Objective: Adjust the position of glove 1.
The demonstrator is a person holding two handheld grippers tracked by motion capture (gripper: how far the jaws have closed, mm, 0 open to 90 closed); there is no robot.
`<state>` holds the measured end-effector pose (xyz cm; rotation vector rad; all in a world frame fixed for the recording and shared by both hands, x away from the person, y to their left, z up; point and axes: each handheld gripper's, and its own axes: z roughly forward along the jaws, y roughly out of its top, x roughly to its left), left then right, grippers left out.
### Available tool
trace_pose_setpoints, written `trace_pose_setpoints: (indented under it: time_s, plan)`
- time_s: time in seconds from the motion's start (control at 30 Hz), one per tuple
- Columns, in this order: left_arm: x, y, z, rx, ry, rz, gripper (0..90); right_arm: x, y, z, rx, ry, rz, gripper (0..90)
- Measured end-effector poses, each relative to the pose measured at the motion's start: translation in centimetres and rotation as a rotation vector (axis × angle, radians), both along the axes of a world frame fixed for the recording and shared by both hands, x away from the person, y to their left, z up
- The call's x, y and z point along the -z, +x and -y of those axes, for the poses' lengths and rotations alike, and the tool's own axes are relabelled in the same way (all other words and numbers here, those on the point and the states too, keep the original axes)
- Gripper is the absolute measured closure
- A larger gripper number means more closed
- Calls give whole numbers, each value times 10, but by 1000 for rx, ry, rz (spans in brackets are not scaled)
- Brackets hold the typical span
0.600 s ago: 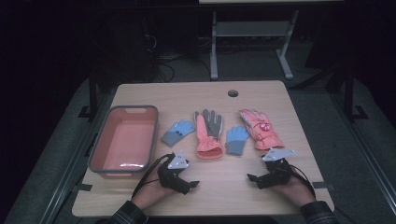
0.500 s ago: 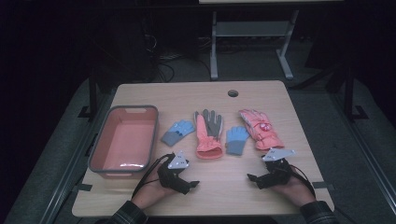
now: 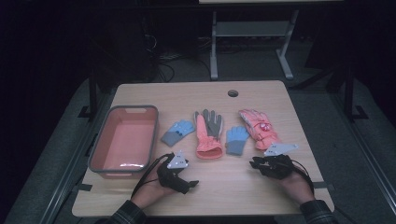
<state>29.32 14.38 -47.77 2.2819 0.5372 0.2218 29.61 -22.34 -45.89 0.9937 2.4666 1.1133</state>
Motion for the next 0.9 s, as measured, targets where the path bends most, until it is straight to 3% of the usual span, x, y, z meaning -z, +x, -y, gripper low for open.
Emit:
trace_pose_setpoints:
  time_s: [0.13,0.47,0.9]
  plan:
    - [0,-1,0,-12,-8,-5,125,-4,8,-5,3,-8,3,896]
    - [0,-1,0,-9,3,-4,125,-14,23,-9,-7,25,4,899]
    - [0,-1,0,-12,-2,-6,125,-11,57,-29,-8,10,-20,898]
